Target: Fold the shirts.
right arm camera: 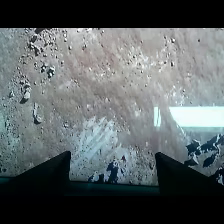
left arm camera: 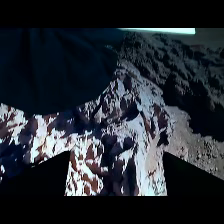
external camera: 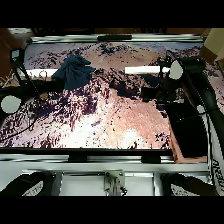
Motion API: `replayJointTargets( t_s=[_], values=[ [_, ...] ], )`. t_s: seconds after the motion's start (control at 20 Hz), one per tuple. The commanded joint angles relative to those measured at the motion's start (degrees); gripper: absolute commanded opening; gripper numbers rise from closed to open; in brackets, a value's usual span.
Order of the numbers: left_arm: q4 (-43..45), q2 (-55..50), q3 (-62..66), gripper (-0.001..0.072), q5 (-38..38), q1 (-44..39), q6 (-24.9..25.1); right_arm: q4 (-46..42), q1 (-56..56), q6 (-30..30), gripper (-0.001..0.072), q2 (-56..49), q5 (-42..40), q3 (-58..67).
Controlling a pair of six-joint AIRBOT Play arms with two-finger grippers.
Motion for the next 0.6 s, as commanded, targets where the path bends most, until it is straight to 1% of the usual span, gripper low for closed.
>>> replayJointTargets(
  t_s=[0.0,0.05,0.1,0.15,0.2,0.25,0.3,0.4,0.5,0.55],
  values=[
    [-0.37,-0.87,0.0,0.0714,19.04,0.48,-0.9,-0.04,0.04,-0.17,0.0635,-0.02,-3.76,0.07],
    [-0.37,-2.03,0.2,0.0608,23.96,0.52,-0.9,-0.04,0.04,-0.17,0.0635,-0.02,-4.92,0.07],
    [-0.35,-4.33,0.81,0.054,27.63,0.59,-0.81,-0.04,0.04,-0.17,0.0635,-0.02,-5.99,0.07],
    [-0.33,-8.35,3.39,0.054,26.88,0.81,0.2,0.0,0.04,-0.17,0.0635,-0.02,-7.19,0.07],
    [-0.33,-13.18,7.5,0.0541,22.08,1.33,3.41,-0.02,0.04,-0.15,0.0635,-0.02,-8.13,0.07],
    [-0.35,-19.39,12.96,0.0541,15.56,2.08,5.92,-0.02,0.04,-0.15,0.0634,-0.02,-8.79,0.07],
    [-0.44,-25.57,18.51,0.0541,9.92,2.99,5.92,-0.02,0.04,-0.17,0.0635,-0.02,-8.94,0.07],
    [-0.44,-38.07,30.75,0.0552,-0.68,5.01,2.73,0.04,0.04,-0.15,0.0635,-0.02,-8.74,0.07],
    [-0.37,-48.17,41.79,0.0656,-10.32,6.29,1.92,-0.02,0.04,-0.17,0.0634,-0.02,-8.76,0.07],
    [-0.37,-51.52,45.38,0.0673,-12.33,6.62,1.95,0.04,0.04,-0.15,0.0634,-0.02,-8.74,0.07]
  ],
)
